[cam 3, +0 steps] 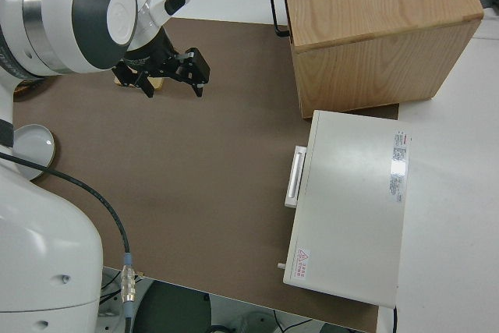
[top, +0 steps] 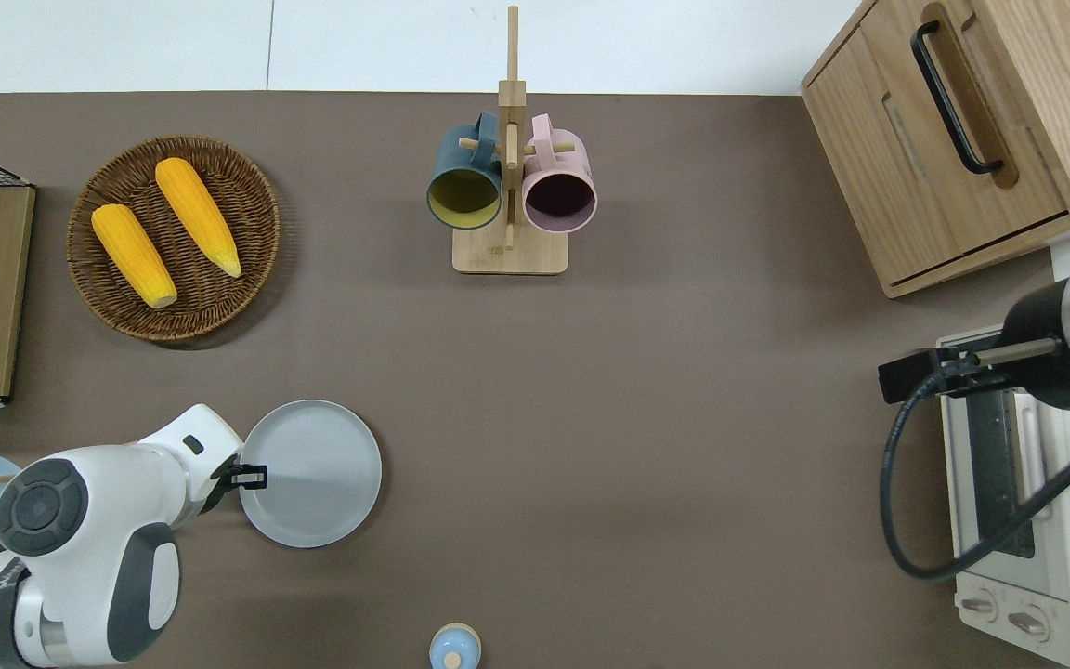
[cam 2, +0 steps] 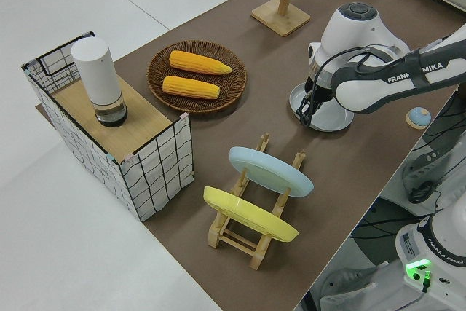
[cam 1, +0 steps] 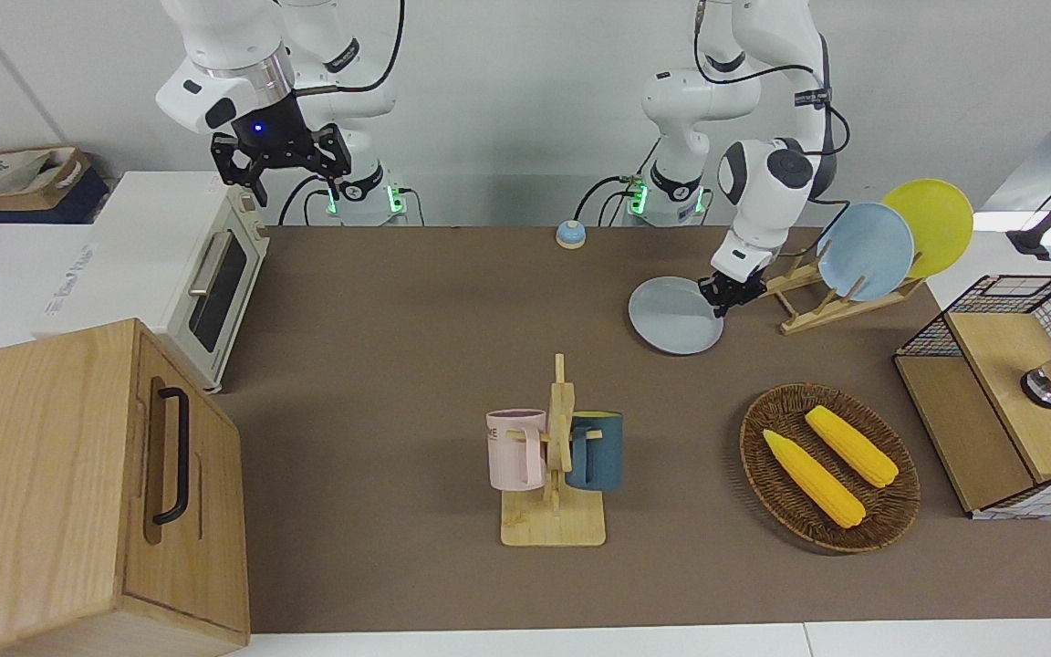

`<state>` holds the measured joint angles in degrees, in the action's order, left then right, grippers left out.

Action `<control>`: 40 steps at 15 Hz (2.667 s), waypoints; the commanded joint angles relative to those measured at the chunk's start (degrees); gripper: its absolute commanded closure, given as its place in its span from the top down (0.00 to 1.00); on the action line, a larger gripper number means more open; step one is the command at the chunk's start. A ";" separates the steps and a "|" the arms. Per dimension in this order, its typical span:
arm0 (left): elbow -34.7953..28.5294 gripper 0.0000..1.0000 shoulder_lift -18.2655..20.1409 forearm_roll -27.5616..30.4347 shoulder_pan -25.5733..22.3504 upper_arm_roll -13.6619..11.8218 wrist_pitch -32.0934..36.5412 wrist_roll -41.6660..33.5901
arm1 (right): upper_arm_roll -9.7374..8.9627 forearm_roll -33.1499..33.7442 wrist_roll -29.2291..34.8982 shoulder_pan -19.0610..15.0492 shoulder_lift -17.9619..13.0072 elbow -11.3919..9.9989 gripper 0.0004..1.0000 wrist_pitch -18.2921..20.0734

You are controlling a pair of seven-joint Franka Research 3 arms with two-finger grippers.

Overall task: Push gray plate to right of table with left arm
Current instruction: 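Push the gray plate with the left gripper across the table toward the right arm, then keep pushing the gray plate with the left gripper toward the toaster oven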

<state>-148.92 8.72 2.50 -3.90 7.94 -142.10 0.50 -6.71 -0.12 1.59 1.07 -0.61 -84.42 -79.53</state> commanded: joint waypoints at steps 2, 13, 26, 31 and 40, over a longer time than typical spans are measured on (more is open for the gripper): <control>-0.58 0.00 -0.89 -0.04 0.74 4.27 -0.99 6.87 | -0.85 -0.59 -0.01 -1.16 -0.36 0.22 0.98 0.69; 0.21 0.00 -1.68 0.05 0.92 14.38 -0.81 19.88 | -0.85 -0.59 -0.01 -1.16 -0.36 0.22 0.98 0.69; 4.08 0.00 -5.55 0.05 1.18 25.81 -0.81 35.88 | -0.76 -0.59 0.08 -1.16 -0.36 0.22 0.98 0.69; 6.27 0.00 -7.22 -0.04 3.37 27.40 -0.72 41.15 | -0.76 -0.59 0.08 -1.16 -0.36 0.22 0.98 0.69; 13.30 0.00 -13.27 -4.94 9.96 27.31 1.56 54.67 | -0.85 -0.59 -0.01 -1.16 -0.36 0.22 0.98 0.69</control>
<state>-139.21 0.14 2.01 3.53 35.53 -142.03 48.34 -6.71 -0.12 1.59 1.07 -0.61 -84.42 -79.53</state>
